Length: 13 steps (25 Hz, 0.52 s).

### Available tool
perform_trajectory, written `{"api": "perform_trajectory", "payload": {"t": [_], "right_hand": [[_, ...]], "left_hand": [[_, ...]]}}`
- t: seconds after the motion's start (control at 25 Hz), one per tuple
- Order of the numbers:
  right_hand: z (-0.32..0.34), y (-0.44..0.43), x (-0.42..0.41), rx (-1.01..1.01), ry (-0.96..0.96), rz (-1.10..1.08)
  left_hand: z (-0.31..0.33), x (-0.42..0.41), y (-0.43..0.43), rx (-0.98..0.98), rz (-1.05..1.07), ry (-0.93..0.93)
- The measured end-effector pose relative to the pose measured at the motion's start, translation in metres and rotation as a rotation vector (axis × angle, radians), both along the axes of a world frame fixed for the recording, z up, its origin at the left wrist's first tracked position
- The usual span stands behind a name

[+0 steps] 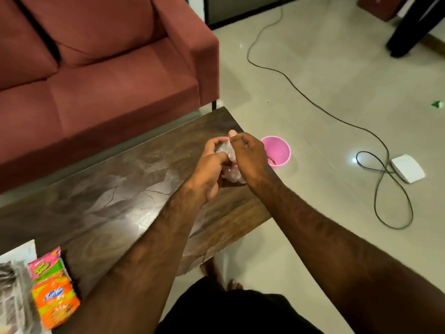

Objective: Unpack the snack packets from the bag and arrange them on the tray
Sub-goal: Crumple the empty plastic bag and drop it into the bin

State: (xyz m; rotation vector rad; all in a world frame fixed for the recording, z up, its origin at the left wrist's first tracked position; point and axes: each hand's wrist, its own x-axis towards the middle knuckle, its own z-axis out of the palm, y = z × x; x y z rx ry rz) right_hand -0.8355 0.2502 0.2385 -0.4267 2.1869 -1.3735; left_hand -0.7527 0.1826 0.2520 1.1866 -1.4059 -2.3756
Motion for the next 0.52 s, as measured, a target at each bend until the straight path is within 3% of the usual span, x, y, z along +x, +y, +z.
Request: {"api": "perform_trajectory", "payload": {"t": [0.2, 0.32, 0.52], "right_hand": [[-0.009, 0.011, -0.06, 0.004, -0.204, 0.179], [-0.02, 0.026, -0.101, 0.019, -0.228, 0.259], [-0.062, 0.047, -0.182, -0.041, -0.35, 0.071]], "left_hand": [[-0.028, -0.069, -0.016, -0.001, 0.074, -0.058], [-0.047, -0.115, -0.017, -0.03, 0.125, -0.143], [-0.091, -0.203, -0.004, 0.078, 0.097, -0.209]]}}
